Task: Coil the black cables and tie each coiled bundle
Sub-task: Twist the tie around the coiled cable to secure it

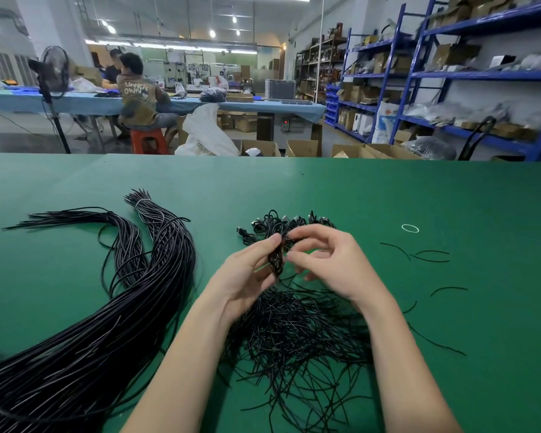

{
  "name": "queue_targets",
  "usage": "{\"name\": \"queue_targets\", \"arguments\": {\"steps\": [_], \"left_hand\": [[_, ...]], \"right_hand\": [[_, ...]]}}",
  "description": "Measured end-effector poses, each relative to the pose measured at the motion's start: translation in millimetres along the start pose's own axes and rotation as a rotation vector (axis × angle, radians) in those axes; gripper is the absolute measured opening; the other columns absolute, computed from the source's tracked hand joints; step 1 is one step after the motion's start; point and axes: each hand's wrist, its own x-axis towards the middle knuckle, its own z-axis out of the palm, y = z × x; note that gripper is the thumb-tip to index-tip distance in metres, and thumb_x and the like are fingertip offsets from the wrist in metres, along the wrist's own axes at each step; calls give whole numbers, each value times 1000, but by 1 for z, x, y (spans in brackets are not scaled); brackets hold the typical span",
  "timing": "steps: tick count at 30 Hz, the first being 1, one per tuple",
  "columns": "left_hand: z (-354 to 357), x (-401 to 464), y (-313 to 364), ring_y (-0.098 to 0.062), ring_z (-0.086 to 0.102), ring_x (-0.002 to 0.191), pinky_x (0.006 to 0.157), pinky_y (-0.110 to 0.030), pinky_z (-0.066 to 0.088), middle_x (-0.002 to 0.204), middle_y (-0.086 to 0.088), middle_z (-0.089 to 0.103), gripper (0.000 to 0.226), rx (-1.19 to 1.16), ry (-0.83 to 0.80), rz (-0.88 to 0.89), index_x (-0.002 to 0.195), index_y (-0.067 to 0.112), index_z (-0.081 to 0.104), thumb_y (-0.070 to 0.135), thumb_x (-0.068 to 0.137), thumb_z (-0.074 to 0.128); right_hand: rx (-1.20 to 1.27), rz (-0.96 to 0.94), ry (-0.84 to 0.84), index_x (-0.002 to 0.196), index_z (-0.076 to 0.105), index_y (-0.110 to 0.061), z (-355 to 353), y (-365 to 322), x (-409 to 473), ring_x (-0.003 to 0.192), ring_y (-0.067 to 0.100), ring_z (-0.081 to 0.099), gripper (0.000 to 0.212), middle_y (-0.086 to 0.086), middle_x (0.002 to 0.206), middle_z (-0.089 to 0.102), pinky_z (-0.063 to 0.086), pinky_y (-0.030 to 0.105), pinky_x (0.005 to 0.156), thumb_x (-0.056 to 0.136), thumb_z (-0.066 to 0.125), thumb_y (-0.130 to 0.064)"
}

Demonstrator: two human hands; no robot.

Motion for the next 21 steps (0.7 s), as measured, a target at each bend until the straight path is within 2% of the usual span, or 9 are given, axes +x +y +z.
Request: {"name": "queue_targets", "arguments": {"steps": [2, 4, 8, 12, 15, 21], "left_hand": [[-2, 0, 2, -9, 66, 63, 55, -20, 55, 79, -2, 71, 17, -51, 5, -70, 76, 14, 81, 28, 68, 81], [-3, 0, 4, -11, 66, 63, 54, -20, 56, 79, -4, 70, 21, -88, -2, -111, 80, 11, 78, 27, 67, 82], [0, -3, 5, -13, 61, 62, 50, -19, 54, 78, -5, 66, 33, -100, -23, -151, 95, 9, 69, 27, 69, 81], [1, -3, 6, -12, 52, 67, 48, -17, 52, 78, -4, 59, 29, -134, -49, -166, 93, 9, 69, 24, 71, 79], [2, -3, 6, -12, 53, 65, 49, -17, 53, 79, -4, 59, 32, -170, -86, -186, 97, 7, 68, 24, 72, 79], [3, -4, 7, -13, 59, 58, 48, -19, 54, 77, -7, 65, 30, -261, -135, -222, 94, 4, 65, 23, 74, 76]], "right_hand": [[-162, -134, 1, 103, 76, -32, -8, -2, -1, 63, 12, 69, 31, -9, 94, 76, 60, 26, 67, 86, 78, -6], [-254, -216, -28, 101, 77, -38, -10, -3, -1, 65, 13, 70, 33, -16, 97, 76, 59, 23, 71, 86, 78, -8], [-293, -307, 37, 96, 81, -36, -5, -3, -2, 70, 4, 68, 23, -25, 89, 75, 48, 9, 63, 82, 85, -17], [-213, -408, 68, 92, 84, -27, -3, -1, -3, 75, -3, 67, 20, -21, 88, 76, 44, 6, 61, 79, 87, -12], [-192, -451, 96, 90, 85, -21, -1, 1, -2, 77, 3, 70, 16, -15, 87, 77, 46, 8, 63, 79, 87, -10], [-191, -509, 156, 86, 84, -22, 1, 3, 0, 77, 11, 72, 11, -14, 85, 77, 49, 14, 61, 79, 88, -15]]}}
